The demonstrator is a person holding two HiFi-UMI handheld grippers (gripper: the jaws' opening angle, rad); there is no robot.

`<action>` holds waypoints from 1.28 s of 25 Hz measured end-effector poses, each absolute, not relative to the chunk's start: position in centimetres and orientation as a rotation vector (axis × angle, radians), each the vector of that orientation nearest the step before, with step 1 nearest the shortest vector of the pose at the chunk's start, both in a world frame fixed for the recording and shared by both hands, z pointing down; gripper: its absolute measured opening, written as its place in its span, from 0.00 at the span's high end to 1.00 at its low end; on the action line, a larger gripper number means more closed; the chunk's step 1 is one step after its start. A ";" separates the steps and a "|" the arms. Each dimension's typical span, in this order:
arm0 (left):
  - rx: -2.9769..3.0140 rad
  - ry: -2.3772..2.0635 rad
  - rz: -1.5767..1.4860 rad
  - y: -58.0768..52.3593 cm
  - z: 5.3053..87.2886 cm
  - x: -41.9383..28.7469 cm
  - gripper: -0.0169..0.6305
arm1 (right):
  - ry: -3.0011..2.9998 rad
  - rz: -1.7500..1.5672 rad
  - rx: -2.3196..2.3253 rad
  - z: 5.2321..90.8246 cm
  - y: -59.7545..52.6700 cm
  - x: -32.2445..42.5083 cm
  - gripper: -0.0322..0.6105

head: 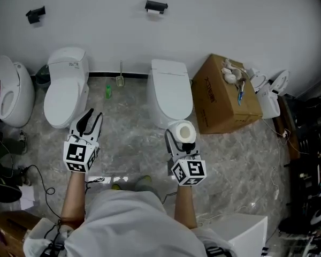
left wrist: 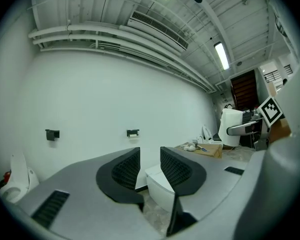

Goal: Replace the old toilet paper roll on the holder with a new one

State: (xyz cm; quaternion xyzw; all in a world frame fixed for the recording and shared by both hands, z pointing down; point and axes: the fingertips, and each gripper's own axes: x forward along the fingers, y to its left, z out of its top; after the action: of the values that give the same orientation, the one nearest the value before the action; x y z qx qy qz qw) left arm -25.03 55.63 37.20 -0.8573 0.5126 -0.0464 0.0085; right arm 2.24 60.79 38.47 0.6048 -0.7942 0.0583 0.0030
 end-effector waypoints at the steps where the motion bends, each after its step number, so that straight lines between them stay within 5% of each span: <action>1: -2.690 1.586 -0.152 55.2 37.3 -24.7 0.77 | -2.485 0.192 1.909 38.5 60.5 2.4 0.46; 32: -2.642 1.617 -0.189 22.9 37.8 -8.6 0.74 | -2.587 0.357 1.823 41.8 27.1 16.9 0.46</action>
State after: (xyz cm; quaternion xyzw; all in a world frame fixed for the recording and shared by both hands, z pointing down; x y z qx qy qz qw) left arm -8.56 22.94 37.80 -0.8512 0.5210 -0.0608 0.0189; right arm 16.89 27.14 41.80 0.5723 -0.8121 0.1120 -0.0215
